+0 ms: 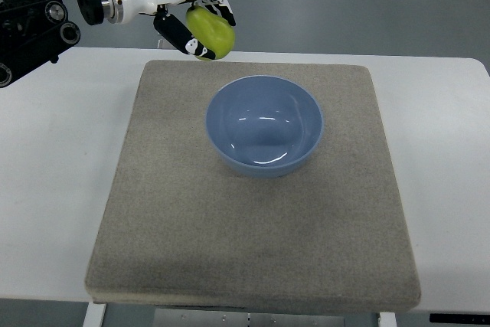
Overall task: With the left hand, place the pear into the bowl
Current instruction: 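Carry the pear over the light blue bowl and lower it inside, then open the left hand fingers and lift away from the pear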
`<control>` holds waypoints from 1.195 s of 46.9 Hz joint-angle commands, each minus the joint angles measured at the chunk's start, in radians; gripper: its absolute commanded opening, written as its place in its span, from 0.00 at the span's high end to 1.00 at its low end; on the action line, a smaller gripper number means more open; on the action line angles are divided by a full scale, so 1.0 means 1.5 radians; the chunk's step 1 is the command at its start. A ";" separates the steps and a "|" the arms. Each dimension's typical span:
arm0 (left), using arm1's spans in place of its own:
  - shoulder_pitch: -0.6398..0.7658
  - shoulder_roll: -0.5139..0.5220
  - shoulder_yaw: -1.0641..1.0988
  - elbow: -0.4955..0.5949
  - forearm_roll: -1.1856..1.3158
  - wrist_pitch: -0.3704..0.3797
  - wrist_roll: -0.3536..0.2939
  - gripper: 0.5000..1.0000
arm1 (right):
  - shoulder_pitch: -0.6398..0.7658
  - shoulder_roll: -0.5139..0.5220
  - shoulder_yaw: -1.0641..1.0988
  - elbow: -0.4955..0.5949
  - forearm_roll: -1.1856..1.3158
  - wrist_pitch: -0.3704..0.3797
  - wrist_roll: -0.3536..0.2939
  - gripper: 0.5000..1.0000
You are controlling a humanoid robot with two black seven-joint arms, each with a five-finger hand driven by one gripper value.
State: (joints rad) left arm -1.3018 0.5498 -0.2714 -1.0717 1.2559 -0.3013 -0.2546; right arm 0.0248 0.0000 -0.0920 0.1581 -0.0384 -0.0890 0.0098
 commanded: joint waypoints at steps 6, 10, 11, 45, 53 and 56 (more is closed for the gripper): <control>-0.002 -0.024 0.008 -0.043 0.027 -0.048 0.000 1.00 | 0.000 0.000 0.000 0.000 0.000 0.000 0.000 0.15; 0.006 -0.054 0.010 -0.040 0.068 -0.048 0.000 1.00 | 0.000 0.000 0.000 0.000 0.000 0.000 0.001 0.15; 0.008 -0.060 0.010 -0.040 0.074 -0.048 0.000 1.00 | 0.000 0.000 0.000 0.000 0.000 0.000 0.000 0.15; 0.009 -0.105 0.033 -0.033 0.055 -0.056 0.004 0.01 | 0.000 0.000 0.000 0.000 0.000 0.000 0.001 0.15; 0.003 -0.073 0.017 -0.019 -0.188 -0.051 0.004 0.01 | 0.000 0.000 0.000 0.001 0.000 0.000 0.000 0.15; 0.002 -0.060 0.017 -0.001 -0.308 -0.051 0.003 0.01 | 0.000 0.000 0.000 0.000 0.000 0.000 0.000 0.15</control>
State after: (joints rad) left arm -1.2983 0.4417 -0.2443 -1.0980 0.9752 -0.3772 -0.2486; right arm 0.0246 0.0000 -0.0920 0.1584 -0.0383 -0.0890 0.0096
